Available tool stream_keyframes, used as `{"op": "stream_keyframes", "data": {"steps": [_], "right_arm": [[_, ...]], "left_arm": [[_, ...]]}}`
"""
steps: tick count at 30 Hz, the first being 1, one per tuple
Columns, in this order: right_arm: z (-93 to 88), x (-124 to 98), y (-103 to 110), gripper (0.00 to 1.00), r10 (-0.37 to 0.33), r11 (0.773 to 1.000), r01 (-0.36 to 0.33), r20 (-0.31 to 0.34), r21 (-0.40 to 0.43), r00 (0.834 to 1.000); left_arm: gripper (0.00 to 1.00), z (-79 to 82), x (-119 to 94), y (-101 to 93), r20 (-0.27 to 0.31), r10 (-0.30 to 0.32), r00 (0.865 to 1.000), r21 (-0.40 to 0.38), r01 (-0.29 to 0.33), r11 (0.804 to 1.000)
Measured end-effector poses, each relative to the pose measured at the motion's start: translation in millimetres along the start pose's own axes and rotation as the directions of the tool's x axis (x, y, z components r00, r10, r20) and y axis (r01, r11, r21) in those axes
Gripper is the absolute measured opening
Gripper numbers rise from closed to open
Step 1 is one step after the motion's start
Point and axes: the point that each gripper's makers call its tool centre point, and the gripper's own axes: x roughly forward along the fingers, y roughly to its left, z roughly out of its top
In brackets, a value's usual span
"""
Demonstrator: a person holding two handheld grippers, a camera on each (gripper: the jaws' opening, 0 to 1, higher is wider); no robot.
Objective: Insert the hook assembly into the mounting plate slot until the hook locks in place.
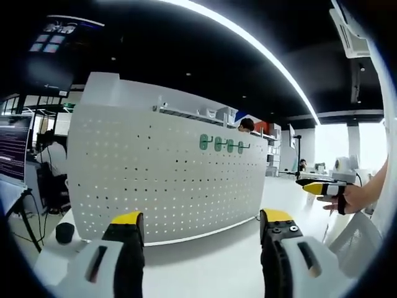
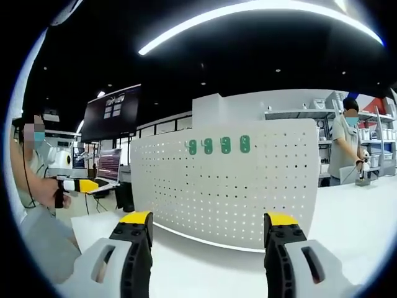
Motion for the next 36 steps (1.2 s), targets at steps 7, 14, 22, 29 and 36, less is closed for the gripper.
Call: {"op": "stream_keyframes", "data": {"steps": [7, 14, 22, 29, 36], "right_arm": [[-6.0, -3.5, 5.6, 0.71, 0.011, 1.000, -0.011, -0.022, -0.009, 1.000], [-6.9, -3.7, 6.7, 0.71, 0.012, 1.000, -0.013, -0.028, -0.015, 1.000], [-9.3, -5.0, 3.4, 0.70, -0.001, 1.000, 0.001, -0.035, -0.012, 0.999], [-8.8, -5.1, 4.1, 0.70, 0.001, 1.000, -0.001, -0.032, -0.020, 0.999], [-8.3, -5.8, 4.5, 0.70, -0.001, 1.000, 0.000, -0.031, -0.024, 1.000]], "left_arm": [[0.80, 2.1, -3.4, 1.7, 0.012, 0.009, 1.000, -0.001, -0.009, 1.000], [0.80, 3.4, -4.7, 0.4, 0.019, 0.008, 1.000, 0.004, -0.008, 1.000], [0.80, 4.9, -6.6, 1.9, 0.026, 0.016, 1.000, 0.008, -0.016, 1.000], [0.80, 5.9, -8.1, 3.7, 0.033, 0.021, 0.999, 0.013, -0.022, 1.000], [0.79, 5.9, -9.2, 3.2, 0.033, 0.020, 0.999, 0.017, -0.021, 1.000]]}}
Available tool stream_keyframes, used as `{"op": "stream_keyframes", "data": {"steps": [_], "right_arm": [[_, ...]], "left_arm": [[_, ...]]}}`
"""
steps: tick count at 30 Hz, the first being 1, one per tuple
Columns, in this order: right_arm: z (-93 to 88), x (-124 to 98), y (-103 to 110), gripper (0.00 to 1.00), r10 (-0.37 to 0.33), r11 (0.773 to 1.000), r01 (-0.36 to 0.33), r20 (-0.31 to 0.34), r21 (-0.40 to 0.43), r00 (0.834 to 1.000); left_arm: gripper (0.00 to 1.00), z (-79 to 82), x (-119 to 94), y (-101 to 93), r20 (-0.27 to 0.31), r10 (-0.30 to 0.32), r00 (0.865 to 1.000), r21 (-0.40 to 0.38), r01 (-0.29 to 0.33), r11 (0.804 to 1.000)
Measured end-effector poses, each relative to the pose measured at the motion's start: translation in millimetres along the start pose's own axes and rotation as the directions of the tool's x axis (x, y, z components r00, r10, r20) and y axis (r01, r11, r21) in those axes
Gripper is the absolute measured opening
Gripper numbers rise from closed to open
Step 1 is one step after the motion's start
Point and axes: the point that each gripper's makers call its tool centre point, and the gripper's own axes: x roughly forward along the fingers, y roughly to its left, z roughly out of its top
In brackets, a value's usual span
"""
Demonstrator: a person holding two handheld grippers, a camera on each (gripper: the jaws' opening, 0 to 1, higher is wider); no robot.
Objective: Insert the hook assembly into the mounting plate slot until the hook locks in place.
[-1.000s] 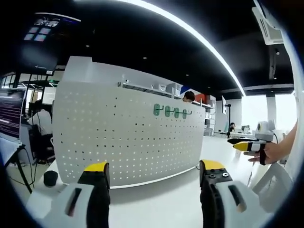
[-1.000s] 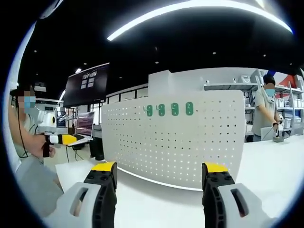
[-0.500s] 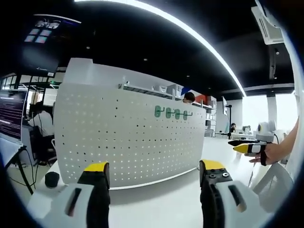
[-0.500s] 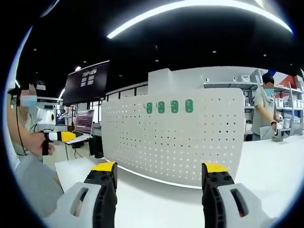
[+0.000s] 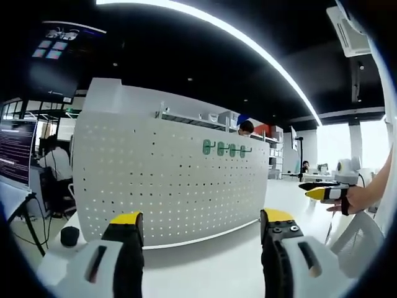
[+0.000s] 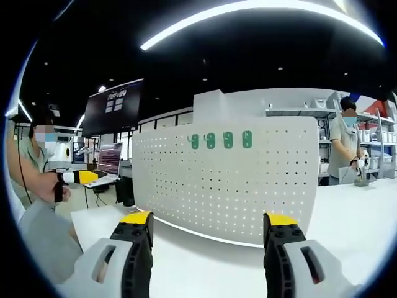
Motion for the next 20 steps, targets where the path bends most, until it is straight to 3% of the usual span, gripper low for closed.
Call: {"op": "stream_keyframes", "data": {"steps": [20], "right_arm": [[-2.7, -1.4, 0.5, 0.69, 0.000, 1.000, 0.000, -0.007, -0.007, 1.000]], "left_arm": [[0.79, -3.2, -0.3, -5.0, -0.010, -0.020, 1.000, 0.007, 0.020, 1.000]]}}
